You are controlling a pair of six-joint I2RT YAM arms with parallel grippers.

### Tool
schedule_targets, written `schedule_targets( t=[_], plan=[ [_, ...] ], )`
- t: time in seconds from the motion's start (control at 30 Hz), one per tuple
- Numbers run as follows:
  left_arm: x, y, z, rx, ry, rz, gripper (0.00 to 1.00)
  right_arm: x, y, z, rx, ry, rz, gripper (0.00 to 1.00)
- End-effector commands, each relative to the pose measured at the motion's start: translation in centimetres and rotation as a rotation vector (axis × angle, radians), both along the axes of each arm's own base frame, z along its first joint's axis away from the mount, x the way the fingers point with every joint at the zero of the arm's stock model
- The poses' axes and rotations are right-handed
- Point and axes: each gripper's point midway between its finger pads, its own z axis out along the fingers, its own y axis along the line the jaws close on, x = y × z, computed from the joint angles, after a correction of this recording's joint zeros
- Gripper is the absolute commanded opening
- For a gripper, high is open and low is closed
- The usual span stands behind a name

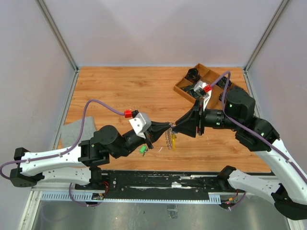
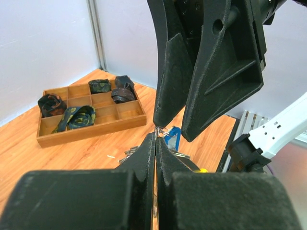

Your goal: Put the keys on the keyring

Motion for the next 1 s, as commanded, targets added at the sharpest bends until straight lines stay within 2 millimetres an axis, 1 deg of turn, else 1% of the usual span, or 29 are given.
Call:
schedule_targets(
  t=[0.0, 0.23, 0.3, 0.47, 0.57, 0.73, 0.97],
  plan=[
    [0.2, 0.7, 2.4, -0.081, -0.023, 0.013, 0.00, -0.5, 0.0, -0.7, -0.015, -0.025, 0.033, 0.39],
    [0.1, 0.8, 2.5, -0.086, -0.023, 0.010, 0.00, -0.4, -0.1, -1.6, -0.043, -0.018, 0.035, 0.36],
    [0.1, 0.9, 2.6, -0.089, -0.021, 0.010, 0.00, -0.4, -0.1, -1.8, -0.048, -0.018, 0.036, 0.32],
    [0.0, 1.0, 2.6, -0.093, -0.022, 0.008, 0.00, -0.4, -0.1, -1.6, -0.046, -0.025, 0.034, 0.16],
    [0.0, 1.0, 2.6, -0.090, -0.022, 0.009, 0.00, -0.3, -0.2, -1.3, -0.044, -0.037, 0.027, 0.09],
    [0.0, 1.0, 2.4, -0.085, -0.022, 0.010, 0.00, 0.0, -0.7, -0.6, -0.053, -0.074, 0.004, 0.05],
    [0.0, 1.1, 2.4, -0.088, -0.021, 0.012, 0.01, -0.2, -1.0, -0.7, -0.088, -0.082, 0.012, 0.04]
  ],
)
